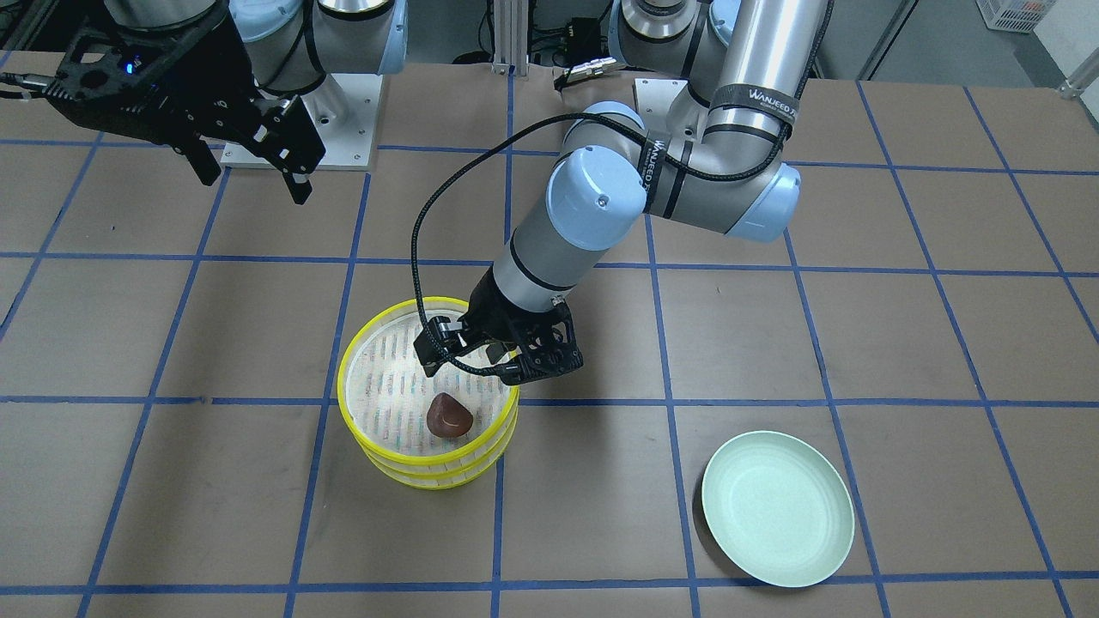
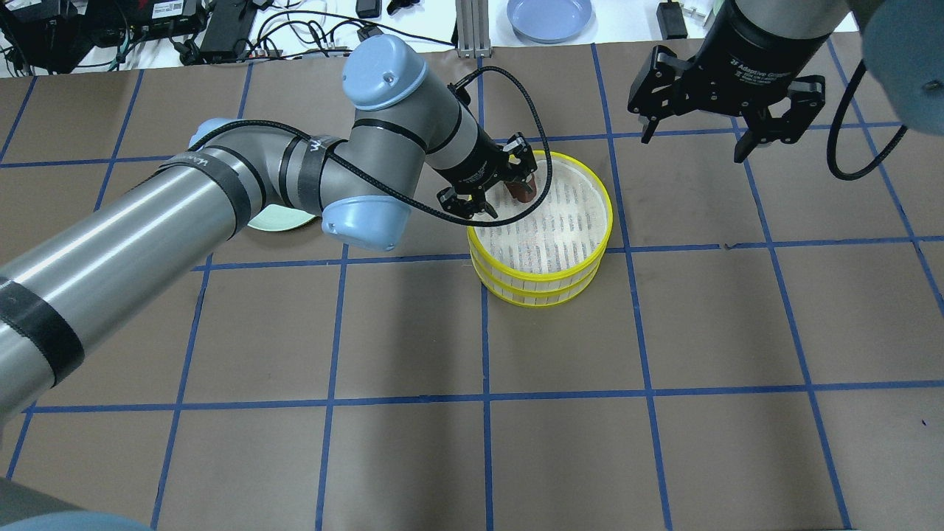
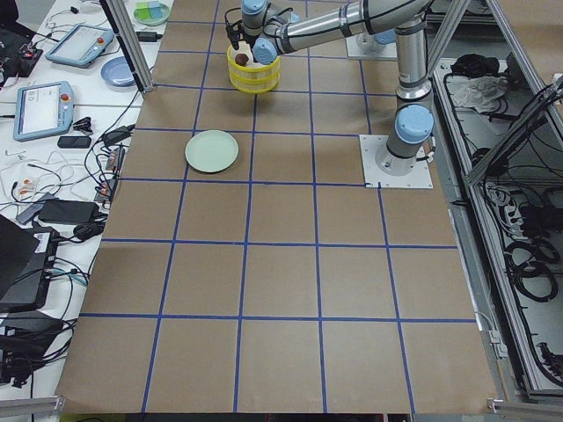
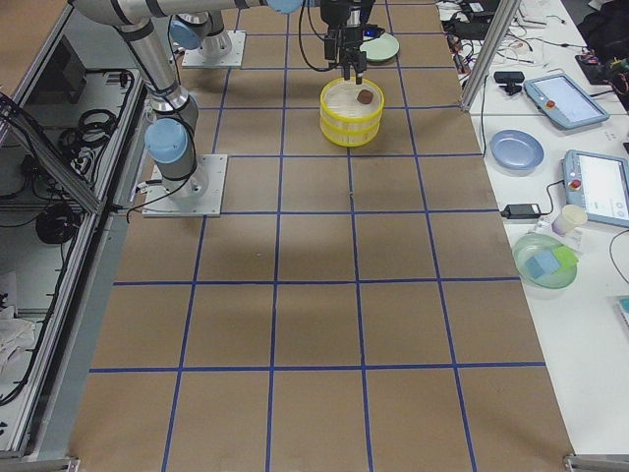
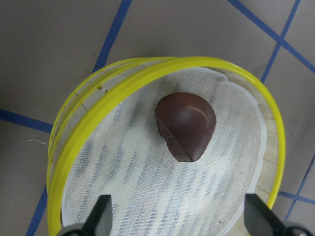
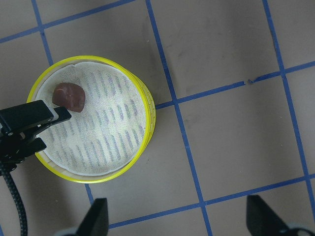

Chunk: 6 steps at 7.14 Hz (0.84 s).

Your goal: Stack buns with steamer

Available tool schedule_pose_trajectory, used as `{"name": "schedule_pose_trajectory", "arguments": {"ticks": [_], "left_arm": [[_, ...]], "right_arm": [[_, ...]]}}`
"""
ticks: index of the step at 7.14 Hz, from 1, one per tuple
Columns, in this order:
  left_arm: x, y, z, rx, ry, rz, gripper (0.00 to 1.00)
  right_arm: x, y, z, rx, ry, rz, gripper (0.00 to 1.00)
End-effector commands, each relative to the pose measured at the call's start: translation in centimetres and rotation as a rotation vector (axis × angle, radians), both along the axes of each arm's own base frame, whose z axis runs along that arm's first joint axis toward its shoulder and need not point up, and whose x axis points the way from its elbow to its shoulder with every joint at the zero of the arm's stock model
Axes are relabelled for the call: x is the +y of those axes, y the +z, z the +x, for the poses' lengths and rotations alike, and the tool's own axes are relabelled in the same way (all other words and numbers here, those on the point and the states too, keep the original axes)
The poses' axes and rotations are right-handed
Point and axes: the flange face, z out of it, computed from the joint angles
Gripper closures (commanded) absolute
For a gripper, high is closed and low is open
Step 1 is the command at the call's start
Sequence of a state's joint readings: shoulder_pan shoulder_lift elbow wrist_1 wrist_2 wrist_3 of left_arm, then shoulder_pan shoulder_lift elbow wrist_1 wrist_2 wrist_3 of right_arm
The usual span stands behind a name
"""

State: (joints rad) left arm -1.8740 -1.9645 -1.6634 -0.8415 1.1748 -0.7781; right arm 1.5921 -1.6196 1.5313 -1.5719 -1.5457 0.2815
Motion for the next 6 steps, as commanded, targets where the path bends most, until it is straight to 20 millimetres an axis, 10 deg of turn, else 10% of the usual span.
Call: {"name": "schedule_pose_trajectory", "arguments": {"ticks": [1, 6], "left_arm": [[-1.2, 2.7, 2.3, 0.007, 0.016, -0.032, 0.00], [-4.1, 11.4, 19.0, -0.321, -0.335, -0.132, 0.00]], "right_arm": [[0.6, 0.5, 0.1, 0.008, 0.052, -0.009, 0.00], [1.0, 0.7, -1.1, 0.132, 0.207, -0.005, 0.00]]}}
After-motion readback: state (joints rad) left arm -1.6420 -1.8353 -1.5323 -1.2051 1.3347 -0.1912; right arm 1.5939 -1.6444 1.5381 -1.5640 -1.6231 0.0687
